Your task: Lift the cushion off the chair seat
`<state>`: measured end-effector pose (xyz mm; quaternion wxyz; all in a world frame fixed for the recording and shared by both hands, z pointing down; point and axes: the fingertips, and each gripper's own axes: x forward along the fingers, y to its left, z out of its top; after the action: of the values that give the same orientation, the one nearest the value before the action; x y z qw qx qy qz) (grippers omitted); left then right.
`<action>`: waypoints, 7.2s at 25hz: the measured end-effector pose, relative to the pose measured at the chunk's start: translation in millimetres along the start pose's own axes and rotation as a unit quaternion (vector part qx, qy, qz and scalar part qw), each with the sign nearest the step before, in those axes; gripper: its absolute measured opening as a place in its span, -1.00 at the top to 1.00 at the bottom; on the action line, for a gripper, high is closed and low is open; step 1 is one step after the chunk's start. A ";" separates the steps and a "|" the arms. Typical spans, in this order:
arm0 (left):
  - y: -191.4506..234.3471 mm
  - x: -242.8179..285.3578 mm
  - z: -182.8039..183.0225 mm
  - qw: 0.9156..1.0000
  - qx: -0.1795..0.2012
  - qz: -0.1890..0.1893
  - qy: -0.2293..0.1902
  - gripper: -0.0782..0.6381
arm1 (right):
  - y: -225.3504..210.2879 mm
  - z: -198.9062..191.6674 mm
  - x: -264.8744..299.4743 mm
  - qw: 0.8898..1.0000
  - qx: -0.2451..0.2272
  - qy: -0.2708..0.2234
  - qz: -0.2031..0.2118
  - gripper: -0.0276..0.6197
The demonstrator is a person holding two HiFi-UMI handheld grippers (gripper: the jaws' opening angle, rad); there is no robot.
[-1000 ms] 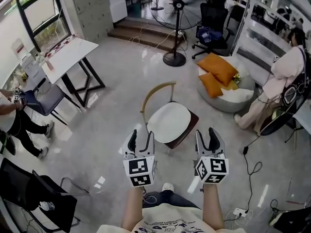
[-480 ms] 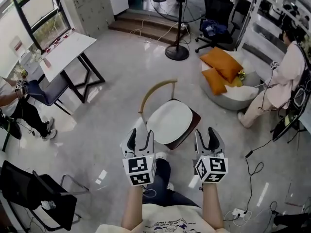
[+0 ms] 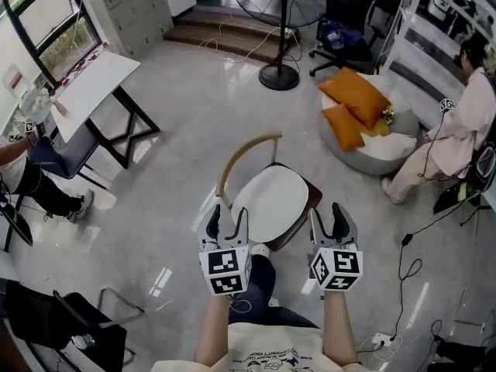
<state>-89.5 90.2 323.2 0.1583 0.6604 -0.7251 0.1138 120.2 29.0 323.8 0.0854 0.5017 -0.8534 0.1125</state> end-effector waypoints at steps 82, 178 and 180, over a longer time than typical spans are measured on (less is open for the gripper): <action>42.5 537.7 -483.7 0.902 0.080 -0.105 0.411 0.00 | -174.9 -559.9 350.1 0.903 0.112 0.404 -0.094 0.05; 27.3 187.6 128.4 0.998 0.030 0.038 0.041 0.66 | -80.1 136.6 185.7 0.999 -0.030 0.006 0.012 0.69; 29.7 177.5 141.5 0.998 0.034 0.039 0.027 0.66 | -75.0 147.1 181.1 1.000 -0.025 -0.008 0.014 0.69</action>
<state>-144.0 -123.4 261.1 0.1503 0.6334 -0.7416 0.1622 93.7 -198.8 237.4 0.0899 0.4879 -0.8638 0.0881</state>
